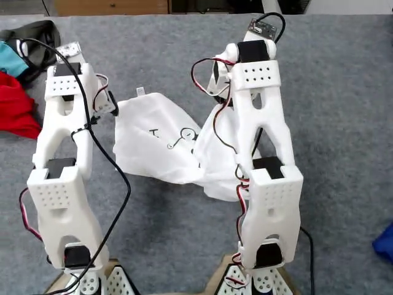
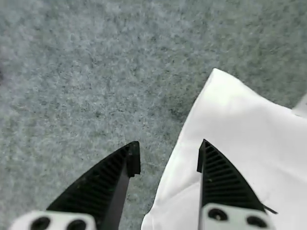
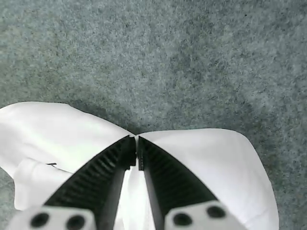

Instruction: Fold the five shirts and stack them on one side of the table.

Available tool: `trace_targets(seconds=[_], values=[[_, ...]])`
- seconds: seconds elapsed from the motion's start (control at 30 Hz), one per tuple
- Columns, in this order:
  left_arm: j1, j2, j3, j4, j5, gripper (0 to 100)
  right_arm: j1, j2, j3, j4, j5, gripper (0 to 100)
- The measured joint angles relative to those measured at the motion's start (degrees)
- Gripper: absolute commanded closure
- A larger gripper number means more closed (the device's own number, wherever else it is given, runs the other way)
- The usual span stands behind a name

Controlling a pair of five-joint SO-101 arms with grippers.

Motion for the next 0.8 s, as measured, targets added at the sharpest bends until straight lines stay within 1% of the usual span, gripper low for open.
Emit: trace_targets(seconds=[0.13, 0.4, 0.57, 0.8], values=[[0.0, 2.5, -2.1, 0.4, 0.0, 79, 0.0, 0.0, 0.0, 0.0, 0.0, 99.3], [1.1, 2.8, -12.0, 5.9, 1.6, 79, 1.7, 0.0, 0.0, 0.0, 0.0, 99.3], [2.1, 3.8, -12.7, 6.2, 1.6, 79, 1.8, 0.0, 0.0, 0.2, 0.0, 99.3], [3.7, 9.1, -12.8, 5.6, 1.6, 79, 1.8, 0.0, 0.0, 0.2, 0.0, 99.3]])
